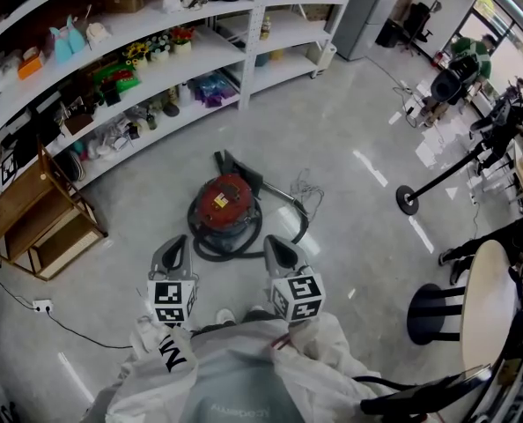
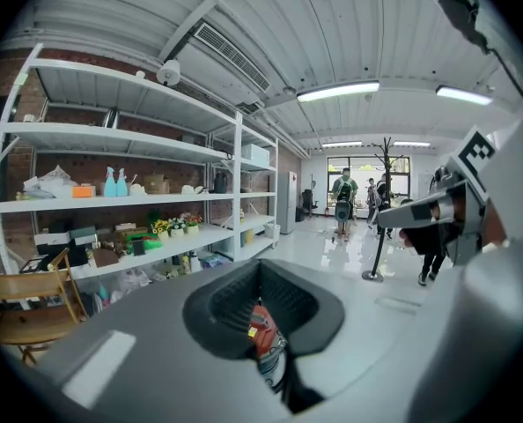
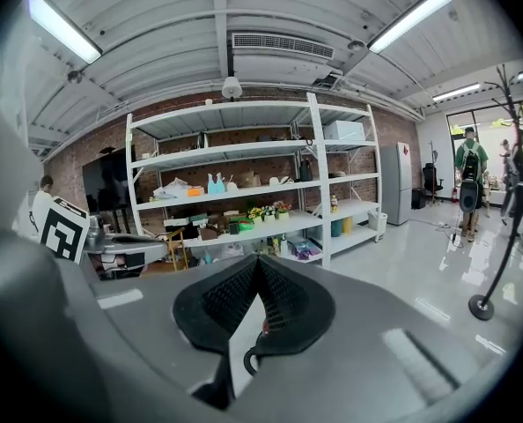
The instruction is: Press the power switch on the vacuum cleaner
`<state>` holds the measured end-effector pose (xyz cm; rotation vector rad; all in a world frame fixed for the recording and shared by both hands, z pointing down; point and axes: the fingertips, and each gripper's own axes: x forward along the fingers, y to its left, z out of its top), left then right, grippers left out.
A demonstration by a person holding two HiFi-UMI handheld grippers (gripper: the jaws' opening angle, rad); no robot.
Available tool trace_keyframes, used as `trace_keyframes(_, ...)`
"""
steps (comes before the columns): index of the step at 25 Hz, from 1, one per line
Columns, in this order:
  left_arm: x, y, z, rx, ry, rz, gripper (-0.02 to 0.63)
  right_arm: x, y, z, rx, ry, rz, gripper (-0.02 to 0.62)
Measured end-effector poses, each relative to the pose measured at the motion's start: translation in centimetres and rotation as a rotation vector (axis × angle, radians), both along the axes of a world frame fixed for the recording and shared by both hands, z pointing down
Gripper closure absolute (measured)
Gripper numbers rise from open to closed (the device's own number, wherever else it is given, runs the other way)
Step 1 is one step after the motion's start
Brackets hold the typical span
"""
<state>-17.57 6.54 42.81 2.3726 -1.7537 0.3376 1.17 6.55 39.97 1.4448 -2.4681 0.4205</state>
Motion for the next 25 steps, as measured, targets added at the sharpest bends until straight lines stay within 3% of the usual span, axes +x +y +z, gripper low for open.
trace_keyframes(25, 7.3, 2.7, 0.2, -0.036, -0.056, 0.012, 0.606, 6.5, 2.7, 1.9, -0.044, -0.068, -0.005, 0.595)
